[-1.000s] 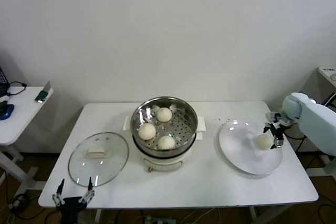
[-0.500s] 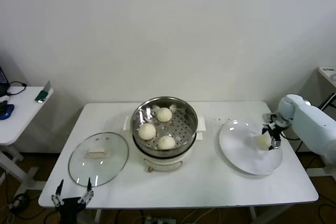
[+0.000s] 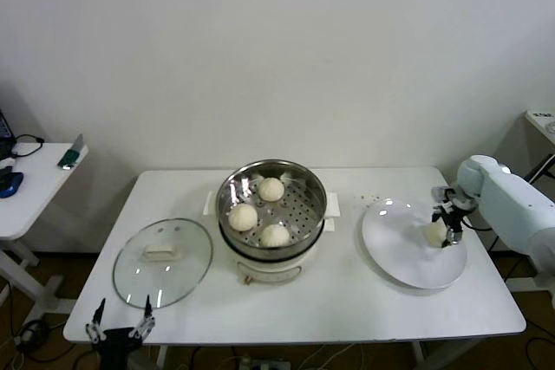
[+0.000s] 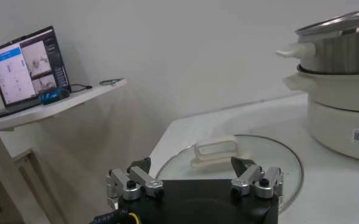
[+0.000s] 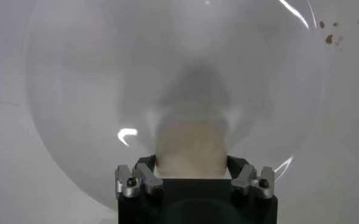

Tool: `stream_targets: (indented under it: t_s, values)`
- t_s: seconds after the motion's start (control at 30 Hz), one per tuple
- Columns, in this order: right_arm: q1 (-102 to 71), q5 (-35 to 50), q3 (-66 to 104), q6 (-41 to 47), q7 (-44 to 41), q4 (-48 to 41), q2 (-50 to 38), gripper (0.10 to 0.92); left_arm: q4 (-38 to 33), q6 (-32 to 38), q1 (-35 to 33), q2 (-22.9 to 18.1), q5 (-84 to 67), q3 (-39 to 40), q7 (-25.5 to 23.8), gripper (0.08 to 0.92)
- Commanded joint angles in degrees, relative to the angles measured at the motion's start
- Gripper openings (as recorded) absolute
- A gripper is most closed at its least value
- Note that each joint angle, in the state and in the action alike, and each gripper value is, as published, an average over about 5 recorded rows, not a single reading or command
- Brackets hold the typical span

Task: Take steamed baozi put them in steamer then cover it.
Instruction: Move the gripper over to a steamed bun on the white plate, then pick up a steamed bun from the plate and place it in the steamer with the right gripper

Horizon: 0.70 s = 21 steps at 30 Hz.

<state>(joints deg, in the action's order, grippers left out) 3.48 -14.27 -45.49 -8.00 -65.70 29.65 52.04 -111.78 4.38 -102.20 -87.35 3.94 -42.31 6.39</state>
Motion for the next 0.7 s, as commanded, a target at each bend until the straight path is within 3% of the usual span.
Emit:
stream_targets:
  t_s: [0.03, 0.3, 0.7]
  values:
    - [0.2, 0.0, -0.2, -0.1, -0.1, -0.3, 0.3, 0.739, -0.1, 0.1, -0.2, 0.1, -0.2, 0.0, 0.0, 0.823]
    - [4.4, 5.6, -4.6, 1.6, -0.2, 2.9, -0.4, 0.73, -0.7, 0.5, -0.8, 0.1, -0.5, -0.1, 0.0, 0.823]
    - [28.3, 39.9, -31.2, 12.0, 1.4, 14.5, 2.7, 0.729, -2.8, 1.0, -1.4, -0.3, -2.1, 1.2, -0.5, 0.823]
